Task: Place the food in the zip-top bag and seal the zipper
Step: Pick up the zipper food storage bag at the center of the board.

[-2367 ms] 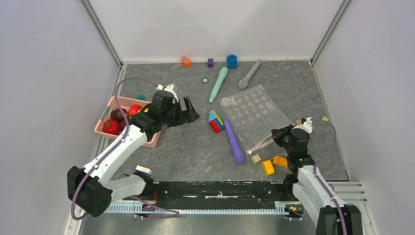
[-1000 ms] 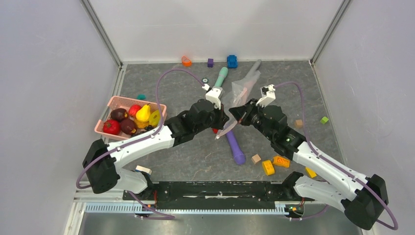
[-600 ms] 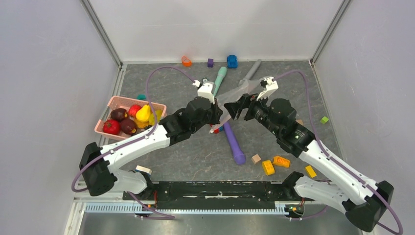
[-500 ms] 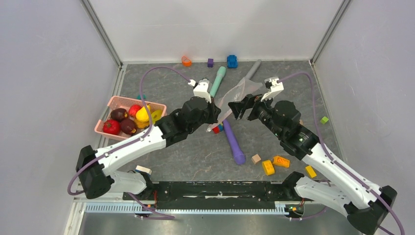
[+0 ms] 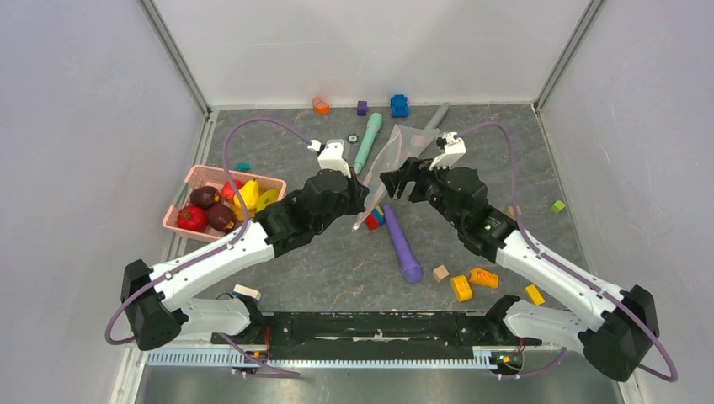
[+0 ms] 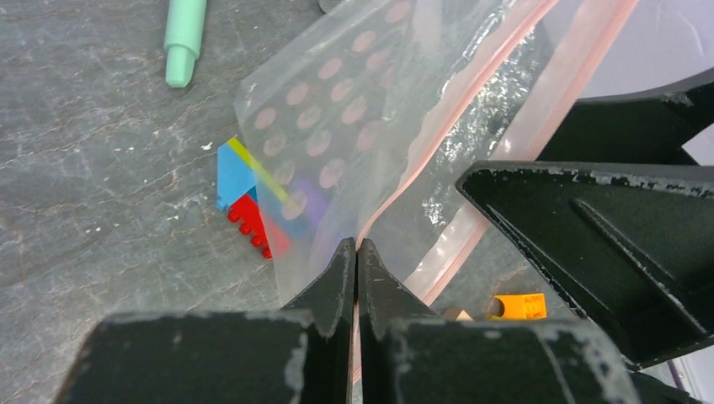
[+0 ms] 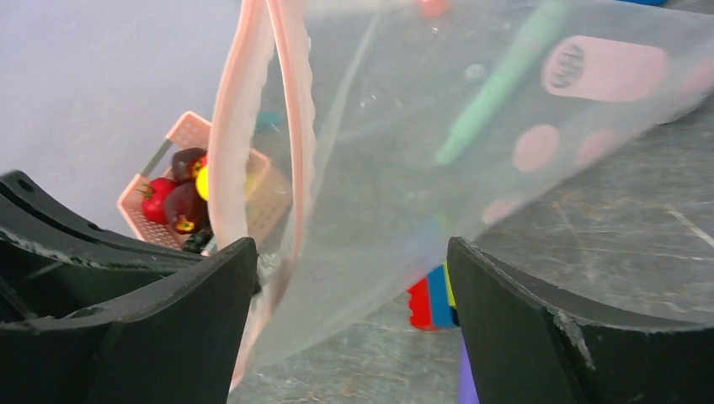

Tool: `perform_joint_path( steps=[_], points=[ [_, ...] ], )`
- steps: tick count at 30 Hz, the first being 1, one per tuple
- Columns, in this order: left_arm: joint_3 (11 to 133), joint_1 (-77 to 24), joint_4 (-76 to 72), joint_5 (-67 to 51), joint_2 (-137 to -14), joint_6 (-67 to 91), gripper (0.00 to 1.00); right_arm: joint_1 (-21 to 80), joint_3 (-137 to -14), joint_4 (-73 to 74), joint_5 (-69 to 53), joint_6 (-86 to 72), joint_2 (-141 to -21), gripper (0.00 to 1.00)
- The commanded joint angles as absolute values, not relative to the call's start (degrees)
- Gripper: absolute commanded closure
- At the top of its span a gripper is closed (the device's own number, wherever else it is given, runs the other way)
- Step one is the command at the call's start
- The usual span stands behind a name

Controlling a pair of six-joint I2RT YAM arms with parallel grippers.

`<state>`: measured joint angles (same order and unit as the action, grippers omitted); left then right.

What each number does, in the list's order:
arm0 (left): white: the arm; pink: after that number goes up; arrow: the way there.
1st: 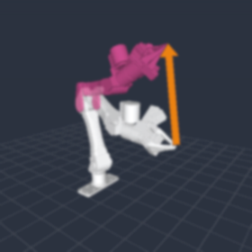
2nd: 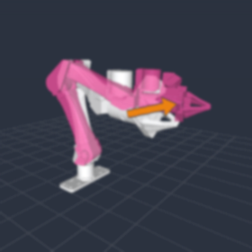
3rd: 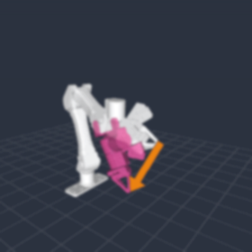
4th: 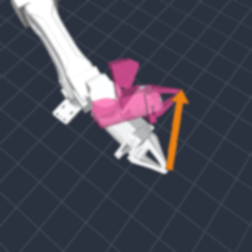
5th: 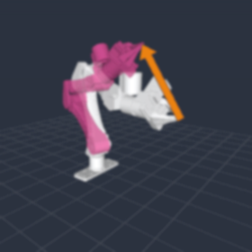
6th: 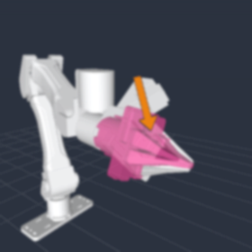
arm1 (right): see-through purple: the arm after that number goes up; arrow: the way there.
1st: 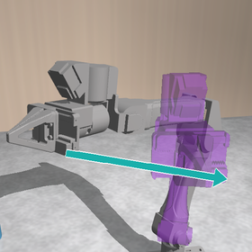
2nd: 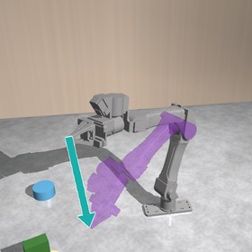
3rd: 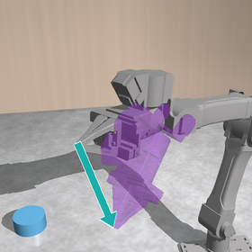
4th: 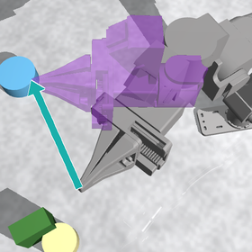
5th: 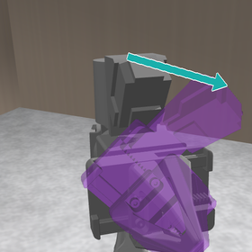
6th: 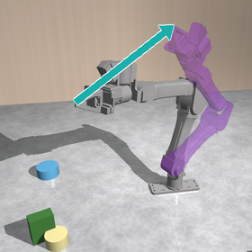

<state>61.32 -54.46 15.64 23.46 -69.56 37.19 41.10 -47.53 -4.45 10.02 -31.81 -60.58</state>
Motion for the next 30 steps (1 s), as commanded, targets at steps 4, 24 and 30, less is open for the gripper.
perform_joint_path(
  steps=[4,24,30],
  points=[
    [60.43,-54.39,17.40,27.98,-66.62,39.29,0.98,41.02,-46.20,-17.29,2.33,-38.90,-66.24,0.38],
    [65.21,-53.70,33.72,52.01,-67.33,56.02,0.98,41.02,-99.99,53.27,24.05,-0.97,-85.85,1.00],
    [61.21,-52.74,38.10,50.12,-66.49,59.94,0.98,41.41,-99.27,50.33,16.98,-0.53,-87.34,1.00]
  ],
)
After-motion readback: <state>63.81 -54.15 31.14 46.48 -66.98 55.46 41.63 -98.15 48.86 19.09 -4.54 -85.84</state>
